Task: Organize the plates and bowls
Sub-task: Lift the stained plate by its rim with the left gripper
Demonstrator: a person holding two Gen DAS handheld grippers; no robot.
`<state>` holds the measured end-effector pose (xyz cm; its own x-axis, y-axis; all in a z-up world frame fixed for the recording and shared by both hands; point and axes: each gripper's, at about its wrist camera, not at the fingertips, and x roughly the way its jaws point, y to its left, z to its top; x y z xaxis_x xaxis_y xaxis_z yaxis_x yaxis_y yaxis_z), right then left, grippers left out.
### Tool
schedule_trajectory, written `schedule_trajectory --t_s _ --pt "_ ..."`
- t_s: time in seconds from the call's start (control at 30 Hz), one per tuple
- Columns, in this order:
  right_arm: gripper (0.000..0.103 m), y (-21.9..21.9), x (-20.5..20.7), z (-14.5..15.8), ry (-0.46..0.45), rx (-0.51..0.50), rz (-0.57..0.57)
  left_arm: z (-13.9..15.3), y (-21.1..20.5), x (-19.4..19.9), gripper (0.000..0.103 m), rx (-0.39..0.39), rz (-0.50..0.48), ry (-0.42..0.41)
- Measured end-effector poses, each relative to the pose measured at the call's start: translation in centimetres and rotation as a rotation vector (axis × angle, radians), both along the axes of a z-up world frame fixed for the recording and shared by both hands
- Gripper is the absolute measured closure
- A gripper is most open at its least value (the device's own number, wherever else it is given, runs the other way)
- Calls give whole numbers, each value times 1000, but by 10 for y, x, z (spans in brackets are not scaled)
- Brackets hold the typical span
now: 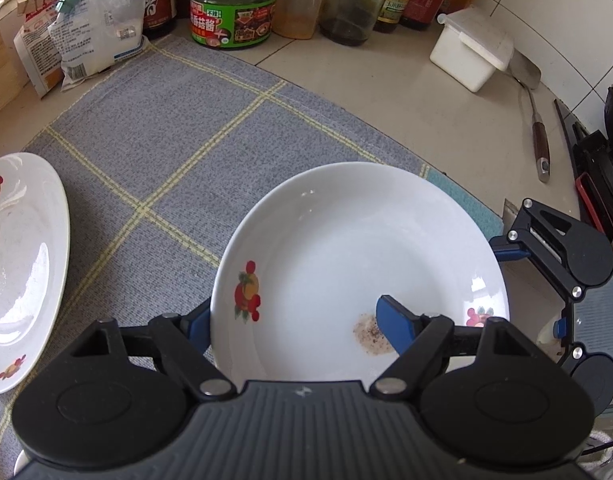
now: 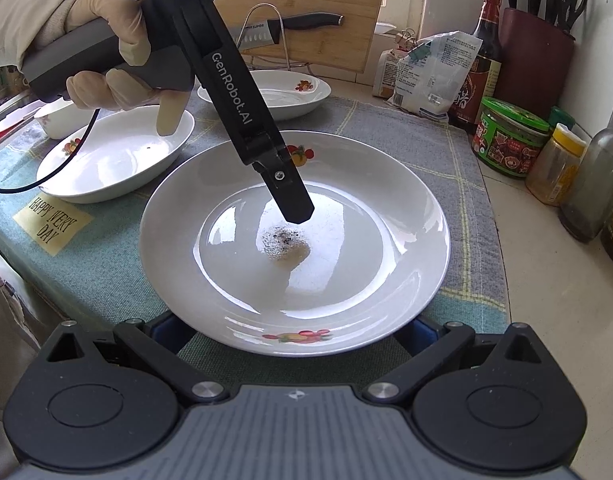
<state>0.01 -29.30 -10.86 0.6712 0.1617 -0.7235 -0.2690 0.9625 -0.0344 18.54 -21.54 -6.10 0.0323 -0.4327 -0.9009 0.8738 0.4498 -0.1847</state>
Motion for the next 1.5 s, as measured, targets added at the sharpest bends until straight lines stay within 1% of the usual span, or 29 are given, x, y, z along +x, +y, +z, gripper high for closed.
schedule_trajectory --t_s 0.3,0.63,1.17,1.5 --pt "0 -14 23 10 -23 -40 4 10 -14 20 22 -39 20 -24" --pt "0 -38 54 8 -29 -53 -12 4 -39 48 22 -58 33 -42" --pt "0 -59 89 -1 -6 -46 -30 -12 -64 80 22 -45 36 -50" --pt "0 -64 98 -8 9 -29 -40 -23 -72 90 22 -30 38 -54"
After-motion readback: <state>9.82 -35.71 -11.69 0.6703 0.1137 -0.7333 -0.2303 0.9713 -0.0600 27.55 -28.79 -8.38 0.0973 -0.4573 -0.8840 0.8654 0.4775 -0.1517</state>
